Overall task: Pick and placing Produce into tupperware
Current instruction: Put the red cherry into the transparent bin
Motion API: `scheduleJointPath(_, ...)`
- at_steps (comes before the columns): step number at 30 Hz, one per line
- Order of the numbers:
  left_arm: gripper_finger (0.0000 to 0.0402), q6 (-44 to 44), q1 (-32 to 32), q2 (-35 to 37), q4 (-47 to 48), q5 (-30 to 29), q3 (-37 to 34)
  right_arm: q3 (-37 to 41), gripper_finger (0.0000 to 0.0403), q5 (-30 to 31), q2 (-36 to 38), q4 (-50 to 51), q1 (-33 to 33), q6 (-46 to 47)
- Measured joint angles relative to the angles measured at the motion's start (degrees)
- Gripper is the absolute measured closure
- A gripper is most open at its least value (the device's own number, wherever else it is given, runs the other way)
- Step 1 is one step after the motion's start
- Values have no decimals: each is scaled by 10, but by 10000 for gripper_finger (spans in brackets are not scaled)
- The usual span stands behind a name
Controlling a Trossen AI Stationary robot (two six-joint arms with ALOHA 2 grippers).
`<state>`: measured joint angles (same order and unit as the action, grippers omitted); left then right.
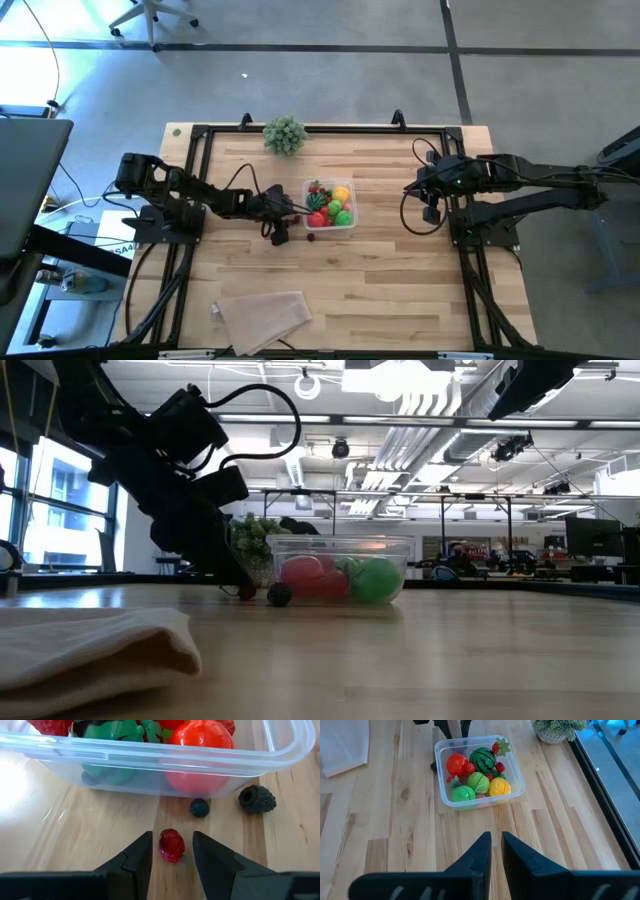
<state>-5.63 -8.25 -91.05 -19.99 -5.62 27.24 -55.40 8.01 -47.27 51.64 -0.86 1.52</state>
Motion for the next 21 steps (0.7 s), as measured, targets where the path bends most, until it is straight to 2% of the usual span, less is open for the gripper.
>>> scheduleJointPath(10, 270, -1, 0, -47, 3, 9, 34, 0, 368, 0, 0, 0, 0, 0)
scheduleJointPath(21, 270, -12, 0, -46, 29, 10, 37, 0, 368, 0, 0, 0, 0, 0)
